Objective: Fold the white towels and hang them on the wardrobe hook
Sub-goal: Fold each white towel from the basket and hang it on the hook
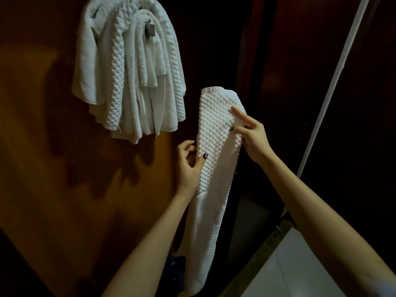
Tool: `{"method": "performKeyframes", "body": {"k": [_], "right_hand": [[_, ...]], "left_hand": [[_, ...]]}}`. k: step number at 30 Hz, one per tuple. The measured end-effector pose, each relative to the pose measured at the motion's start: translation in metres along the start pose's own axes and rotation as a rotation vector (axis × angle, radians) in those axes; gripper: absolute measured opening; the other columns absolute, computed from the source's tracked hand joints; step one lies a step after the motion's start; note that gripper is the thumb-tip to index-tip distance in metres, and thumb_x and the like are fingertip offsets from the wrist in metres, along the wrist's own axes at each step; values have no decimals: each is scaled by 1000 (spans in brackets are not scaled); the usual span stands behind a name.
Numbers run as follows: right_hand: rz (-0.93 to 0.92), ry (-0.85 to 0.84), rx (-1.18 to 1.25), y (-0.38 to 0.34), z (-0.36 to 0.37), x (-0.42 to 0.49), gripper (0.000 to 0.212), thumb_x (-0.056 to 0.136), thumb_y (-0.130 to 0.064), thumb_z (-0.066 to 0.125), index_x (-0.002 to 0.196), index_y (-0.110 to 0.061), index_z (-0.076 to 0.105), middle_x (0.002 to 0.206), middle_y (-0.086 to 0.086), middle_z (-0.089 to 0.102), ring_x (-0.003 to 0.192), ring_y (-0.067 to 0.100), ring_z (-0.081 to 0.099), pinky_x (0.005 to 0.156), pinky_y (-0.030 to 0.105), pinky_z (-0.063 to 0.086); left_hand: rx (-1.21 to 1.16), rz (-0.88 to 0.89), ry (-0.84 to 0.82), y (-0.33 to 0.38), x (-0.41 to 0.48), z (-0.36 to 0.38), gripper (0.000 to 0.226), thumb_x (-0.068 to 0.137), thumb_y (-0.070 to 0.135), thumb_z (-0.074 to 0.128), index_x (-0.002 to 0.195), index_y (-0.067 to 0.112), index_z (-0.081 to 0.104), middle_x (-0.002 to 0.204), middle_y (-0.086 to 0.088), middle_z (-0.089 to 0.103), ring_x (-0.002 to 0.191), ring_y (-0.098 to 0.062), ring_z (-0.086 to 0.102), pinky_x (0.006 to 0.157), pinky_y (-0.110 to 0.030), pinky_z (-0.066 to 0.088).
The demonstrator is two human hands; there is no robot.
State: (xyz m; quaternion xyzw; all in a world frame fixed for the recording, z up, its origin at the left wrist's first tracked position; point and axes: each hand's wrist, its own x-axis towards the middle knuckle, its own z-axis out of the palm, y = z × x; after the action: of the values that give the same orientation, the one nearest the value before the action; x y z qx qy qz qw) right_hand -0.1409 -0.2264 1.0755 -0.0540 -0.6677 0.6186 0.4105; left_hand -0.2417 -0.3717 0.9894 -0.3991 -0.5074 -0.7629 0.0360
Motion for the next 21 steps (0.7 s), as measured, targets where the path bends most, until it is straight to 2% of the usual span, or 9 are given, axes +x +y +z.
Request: {"method": "performKeyframes", "body": {"k": [3, 6, 10, 16, 19, 21], "right_hand": [[19, 0, 46, 3, -9, 7, 57, 82, 13, 56, 118, -30, 67, 121, -9, 68, 115, 15, 63, 86, 24, 54], [20, -11, 42, 7, -17, 11, 56, 83, 12, 57, 119, -31, 67, 125, -7, 66, 118, 17, 61, 89, 26, 53], [49, 20, 76, 8, -29, 17, 45, 84, 6, 62, 116, -25, 69, 120, 2, 68, 110, 21, 66, 78, 27, 56], [124, 67, 89, 6, -40, 24, 34, 87, 7, 57, 102, -20, 72, 109, 8, 68, 84, 20, 71, 61, 26, 55], [109, 91, 60, 5, -42, 25, 30, 88, 6, 53, 97, -16, 72, 101, 3, 71, 83, 18, 70, 61, 26, 55], [49, 65, -10, 3, -46, 28, 33, 90, 3, 52, 103, -20, 72, 94, 1, 73, 86, 20, 69, 65, 26, 55]], "left_hand": [[-26, -22, -8, -6, 5, 8, 48, 85, -6, 61, 107, 34, 45, 99, 5, 53, 93, -2, 56, 81, -17, 47], [-11, -11, -42, -11, 11, 13, 47, 82, -1, 66, 96, 40, 50, 90, 16, 55, 83, -2, 56, 76, -17, 47], [31, 46, -212, -8, 21, 22, 38, 84, 8, 66, 96, 40, 50, 91, 25, 58, 88, 2, 57, 78, -14, 47], [-28, 26, -173, -17, 24, 31, 35, 80, 14, 70, 90, 43, 53, 84, 19, 59, 81, -5, 57, 75, -19, 46], [-49, 37, -169, -21, 25, 38, 35, 78, 14, 72, 90, 42, 55, 80, 18, 59, 74, -1, 55, 70, -15, 45], [-77, 29, -143, -21, 31, 42, 35, 77, 13, 73, 89, 41, 57, 77, 17, 59, 71, -1, 53, 69, -14, 45]]}}
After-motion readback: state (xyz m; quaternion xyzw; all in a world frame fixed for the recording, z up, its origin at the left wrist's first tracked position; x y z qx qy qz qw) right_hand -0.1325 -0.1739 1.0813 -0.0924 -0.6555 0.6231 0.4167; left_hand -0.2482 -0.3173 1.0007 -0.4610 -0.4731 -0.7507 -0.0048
